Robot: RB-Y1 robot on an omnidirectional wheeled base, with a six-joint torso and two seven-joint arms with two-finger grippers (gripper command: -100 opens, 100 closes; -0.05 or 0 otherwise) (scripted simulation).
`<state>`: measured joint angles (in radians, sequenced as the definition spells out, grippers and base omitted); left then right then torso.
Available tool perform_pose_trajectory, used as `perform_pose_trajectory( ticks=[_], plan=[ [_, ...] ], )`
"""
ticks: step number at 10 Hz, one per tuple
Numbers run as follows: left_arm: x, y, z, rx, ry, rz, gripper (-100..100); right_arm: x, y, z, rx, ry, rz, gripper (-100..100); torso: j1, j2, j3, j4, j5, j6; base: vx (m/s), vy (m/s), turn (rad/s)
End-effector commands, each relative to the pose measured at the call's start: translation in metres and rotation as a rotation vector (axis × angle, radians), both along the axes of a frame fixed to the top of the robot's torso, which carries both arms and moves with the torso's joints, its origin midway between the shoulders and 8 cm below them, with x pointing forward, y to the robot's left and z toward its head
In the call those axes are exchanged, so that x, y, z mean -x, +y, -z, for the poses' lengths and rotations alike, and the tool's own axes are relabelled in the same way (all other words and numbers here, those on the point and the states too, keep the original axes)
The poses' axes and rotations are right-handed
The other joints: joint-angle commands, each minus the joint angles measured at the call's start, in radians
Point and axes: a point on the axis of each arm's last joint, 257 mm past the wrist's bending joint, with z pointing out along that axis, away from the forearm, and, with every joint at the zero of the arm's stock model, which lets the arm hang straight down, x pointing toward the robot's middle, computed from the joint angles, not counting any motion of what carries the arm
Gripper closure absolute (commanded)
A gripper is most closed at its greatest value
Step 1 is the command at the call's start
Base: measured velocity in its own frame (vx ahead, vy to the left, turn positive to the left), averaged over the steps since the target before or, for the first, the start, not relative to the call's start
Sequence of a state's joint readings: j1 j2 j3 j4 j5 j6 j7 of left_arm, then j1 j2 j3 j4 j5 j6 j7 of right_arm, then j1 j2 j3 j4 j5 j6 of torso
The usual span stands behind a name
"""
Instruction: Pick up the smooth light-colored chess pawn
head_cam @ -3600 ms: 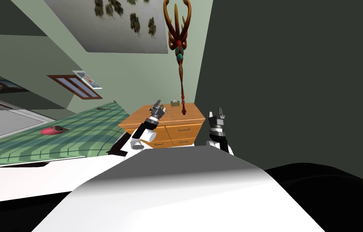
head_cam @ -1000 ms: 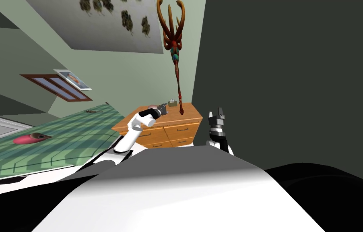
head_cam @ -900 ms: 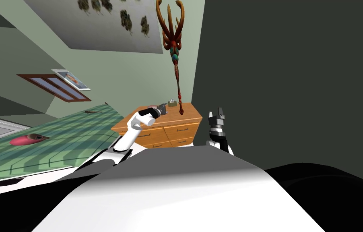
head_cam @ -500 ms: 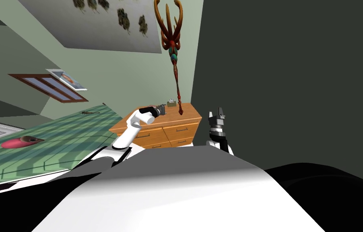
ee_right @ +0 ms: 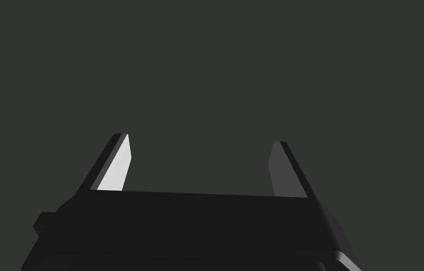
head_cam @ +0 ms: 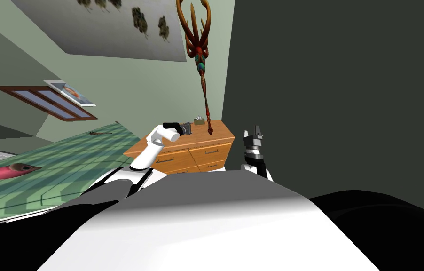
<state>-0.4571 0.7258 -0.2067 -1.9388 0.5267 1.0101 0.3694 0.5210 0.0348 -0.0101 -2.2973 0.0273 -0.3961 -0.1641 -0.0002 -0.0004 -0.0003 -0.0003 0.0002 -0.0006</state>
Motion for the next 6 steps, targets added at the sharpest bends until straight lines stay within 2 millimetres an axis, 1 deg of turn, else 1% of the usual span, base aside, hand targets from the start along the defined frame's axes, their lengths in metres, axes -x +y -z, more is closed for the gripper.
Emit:
perform_pose_trajectory(
  ticks=[1, 2, 3, 4, 5, 6],
  plan=[
    [-0.003, 0.016, 0.004, -0.007, 0.047, -0.041, -100, 0.000, 0.000, 0.000, 0.000, 0.000, 0.000, 0, 0.000, 0.000, 0.000, 0.000, 0.000, 0.000, 0.010, -0.002, -0.061],
    [-0.001, 0.019, 0.008, -0.014, 0.064, -0.049, -100, 0.000, 0.000, 0.000, 0.000, 0.000, 0.000, 0, 0.000, 0.000, 0.000, 0.000, 0.000, 0.000, 0.010, 0.000, -0.041],
    [-0.005, 0.031, 0.008, -0.014, 0.093, -0.082, -100, 0.000, 0.000, 0.000, 0.000, 0.000, 0.000, 0, 0.000, 0.000, 0.000, 0.000, 0.000, 0.000, 0.011, -0.003, -0.075],
    [-0.003, 0.034, 0.012, -0.022, 0.110, -0.089, -100, 0.000, 0.000, 0.000, 0.000, 0.000, 0.000, 0, 0.000, 0.000, 0.000, 0.000, 0.000, 0.000, 0.010, 0.000, -0.036],
    [-0.004, 0.047, 0.014, -0.023, 0.143, -0.125, -100, 0.000, 0.000, 0.000, 0.000, 0.000, 0.000, 0, 0.000, 0.000, 0.000, 0.000, 0.000, 0.000, 0.010, -0.001, -0.064],
    [-0.003, 0.048, 0.016, -0.027, 0.154, -0.130, -100, 0.000, 0.000, 0.000, 0.000, 0.000, 0.000, 0, 0.000, 0.000, 0.000, 0.000, 0.000, 0.000, 0.010, 0.001, -0.036]
  ],
)
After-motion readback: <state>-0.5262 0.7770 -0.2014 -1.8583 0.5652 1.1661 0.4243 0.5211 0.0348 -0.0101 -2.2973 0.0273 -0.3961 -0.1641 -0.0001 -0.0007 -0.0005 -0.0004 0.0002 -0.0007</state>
